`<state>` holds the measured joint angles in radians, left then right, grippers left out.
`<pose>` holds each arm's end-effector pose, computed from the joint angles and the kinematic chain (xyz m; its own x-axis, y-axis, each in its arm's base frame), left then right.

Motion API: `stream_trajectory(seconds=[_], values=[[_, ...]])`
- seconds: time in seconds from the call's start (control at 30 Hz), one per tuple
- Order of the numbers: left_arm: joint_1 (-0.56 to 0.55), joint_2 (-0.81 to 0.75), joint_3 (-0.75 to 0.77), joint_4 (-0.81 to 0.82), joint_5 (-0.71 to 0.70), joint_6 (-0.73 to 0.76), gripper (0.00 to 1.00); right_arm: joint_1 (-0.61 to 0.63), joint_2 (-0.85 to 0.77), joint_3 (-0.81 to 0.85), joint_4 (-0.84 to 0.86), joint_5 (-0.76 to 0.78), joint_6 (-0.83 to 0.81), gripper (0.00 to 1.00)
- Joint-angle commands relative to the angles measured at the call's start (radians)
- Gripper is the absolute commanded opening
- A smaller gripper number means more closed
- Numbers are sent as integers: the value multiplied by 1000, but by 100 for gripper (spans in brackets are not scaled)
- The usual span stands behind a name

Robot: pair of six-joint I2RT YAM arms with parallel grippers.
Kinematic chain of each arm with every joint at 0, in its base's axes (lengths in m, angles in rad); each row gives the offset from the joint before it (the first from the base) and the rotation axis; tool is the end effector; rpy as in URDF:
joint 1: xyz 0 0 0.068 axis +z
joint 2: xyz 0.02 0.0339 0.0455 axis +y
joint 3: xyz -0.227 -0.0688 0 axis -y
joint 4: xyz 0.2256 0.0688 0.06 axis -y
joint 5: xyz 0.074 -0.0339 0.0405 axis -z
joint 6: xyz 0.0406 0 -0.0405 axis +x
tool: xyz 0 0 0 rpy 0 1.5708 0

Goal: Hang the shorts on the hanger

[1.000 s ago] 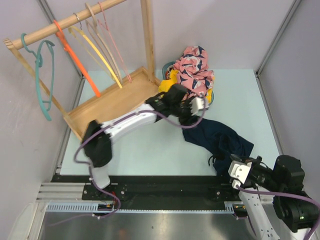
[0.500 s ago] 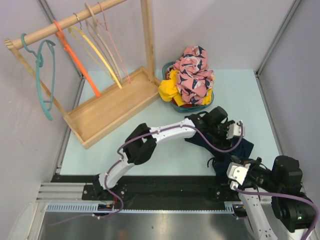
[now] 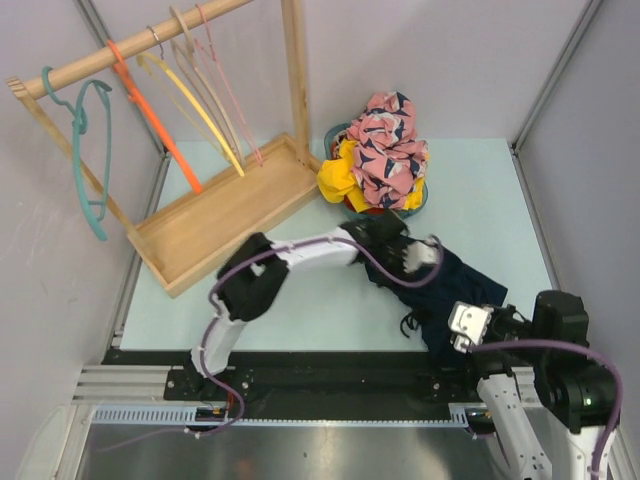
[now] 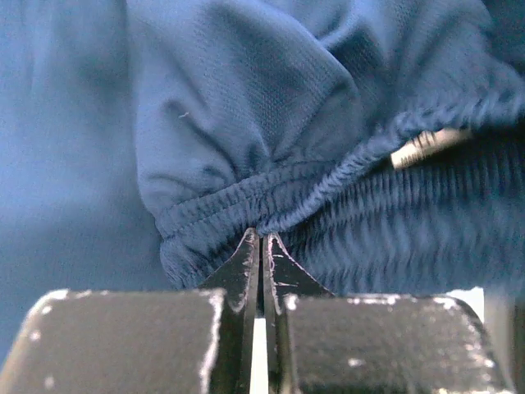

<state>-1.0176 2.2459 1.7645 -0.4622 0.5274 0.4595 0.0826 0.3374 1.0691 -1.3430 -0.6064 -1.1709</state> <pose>0.2210 -0.3967 0.1511 0.0136 0.7074 -0.7067 0.9867 -0.1239 -0.1050 0.0195 0.0248 0.3224 0.2682 -0.7373 -0.6201 -0.7343 0.2602 -0.6269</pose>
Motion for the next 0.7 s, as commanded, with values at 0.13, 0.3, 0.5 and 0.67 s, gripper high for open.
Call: stream_trajectory(seconds=[0.13,0.3,0.5,0.67], values=[[333,-529,-525,-39,-73,48,0,-4,166,-76,208,-6,-1,0],[412,-692,-704,-84,-101,102,0,-4,270,-98,287,-23,-45,0],[413,-740,-746,-88,-61,108,41,0,394,-115,361,-10,-14,0],[424,-729,-726,-95,-81,132,66,77,449,-123,284,-50,19,58]])
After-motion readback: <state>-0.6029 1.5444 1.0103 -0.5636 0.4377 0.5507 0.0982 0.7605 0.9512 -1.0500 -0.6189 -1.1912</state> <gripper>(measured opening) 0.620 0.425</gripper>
